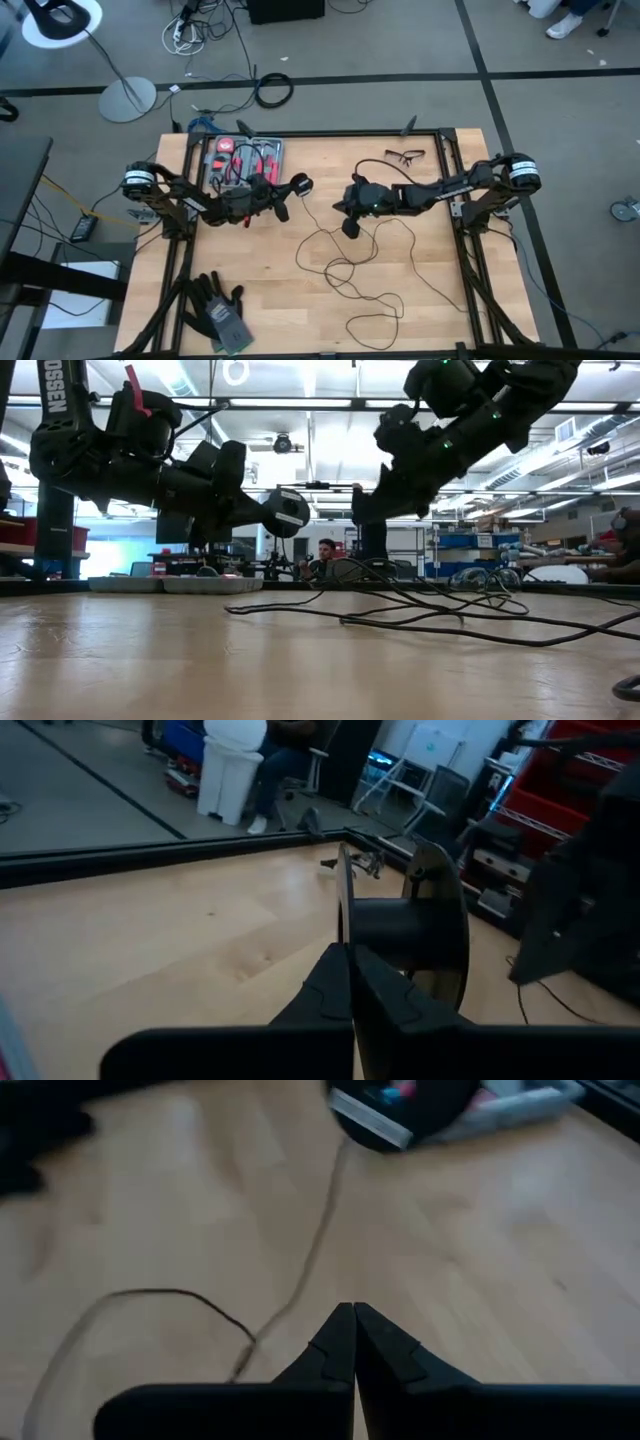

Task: Coil cords
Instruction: Coil the black wire on the black spool

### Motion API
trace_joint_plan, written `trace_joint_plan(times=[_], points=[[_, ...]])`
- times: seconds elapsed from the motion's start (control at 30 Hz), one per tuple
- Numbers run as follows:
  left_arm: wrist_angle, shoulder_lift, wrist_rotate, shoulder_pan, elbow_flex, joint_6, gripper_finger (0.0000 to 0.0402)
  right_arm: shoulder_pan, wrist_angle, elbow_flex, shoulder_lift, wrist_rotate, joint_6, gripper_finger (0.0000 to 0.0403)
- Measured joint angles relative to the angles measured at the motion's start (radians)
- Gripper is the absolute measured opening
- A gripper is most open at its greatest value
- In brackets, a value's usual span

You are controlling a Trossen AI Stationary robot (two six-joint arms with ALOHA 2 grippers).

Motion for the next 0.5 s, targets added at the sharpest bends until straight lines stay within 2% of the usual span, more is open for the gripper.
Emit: trace_joint_plan(times=[0.23,0.37,0.5], points=[[-0.011,0.0,0.076,0.001,0.0,0.033,0.0,0.084,-0.027,0.0,0.0,0.141,0.048,0.0001],[-0.004,0.0,0.077,0.001,0.0,0.036,0.0,0.107,-0.024,0.0,0.022,0.164,0.134,0.0001],[-0.016,0.0,0.077,0.001,0.0,0.036,0.0,0.144,0.013,0.0,0.113,0.165,0.187,0.0]])
